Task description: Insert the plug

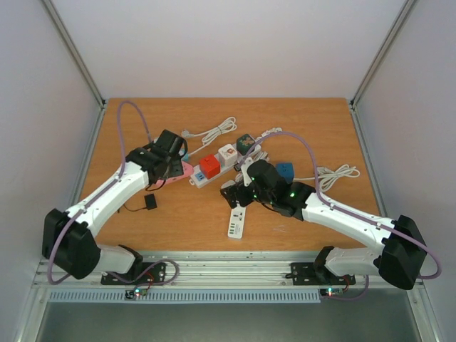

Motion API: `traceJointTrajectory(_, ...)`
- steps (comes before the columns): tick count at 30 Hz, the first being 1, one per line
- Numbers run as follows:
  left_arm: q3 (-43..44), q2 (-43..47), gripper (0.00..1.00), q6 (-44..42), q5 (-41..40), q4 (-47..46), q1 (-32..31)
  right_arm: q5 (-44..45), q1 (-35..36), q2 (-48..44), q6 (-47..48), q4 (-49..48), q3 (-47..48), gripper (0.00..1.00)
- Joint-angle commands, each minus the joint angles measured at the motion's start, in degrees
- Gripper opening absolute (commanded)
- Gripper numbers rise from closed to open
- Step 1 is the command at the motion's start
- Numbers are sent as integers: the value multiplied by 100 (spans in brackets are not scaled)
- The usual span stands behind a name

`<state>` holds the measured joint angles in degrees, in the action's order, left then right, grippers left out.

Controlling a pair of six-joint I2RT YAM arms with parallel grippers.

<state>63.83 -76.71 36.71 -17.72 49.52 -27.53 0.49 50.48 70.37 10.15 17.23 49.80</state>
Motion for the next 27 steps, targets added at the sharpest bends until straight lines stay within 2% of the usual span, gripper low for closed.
traceJointTrajectory(1, 174, -244, 36, -53, -450, -271, 45, 347, 23, -98, -277, 211, -90, 98)
traceJointTrajectory(9, 22, -428, 33, -83, -364, -364, 243, 376, 19, -55, -264, 298, -146, 98)
traceJointTrajectory(27, -534, -378, 33, -50, -85, -672, 570, 171, 22, 248, -303, 392, 38, 97)
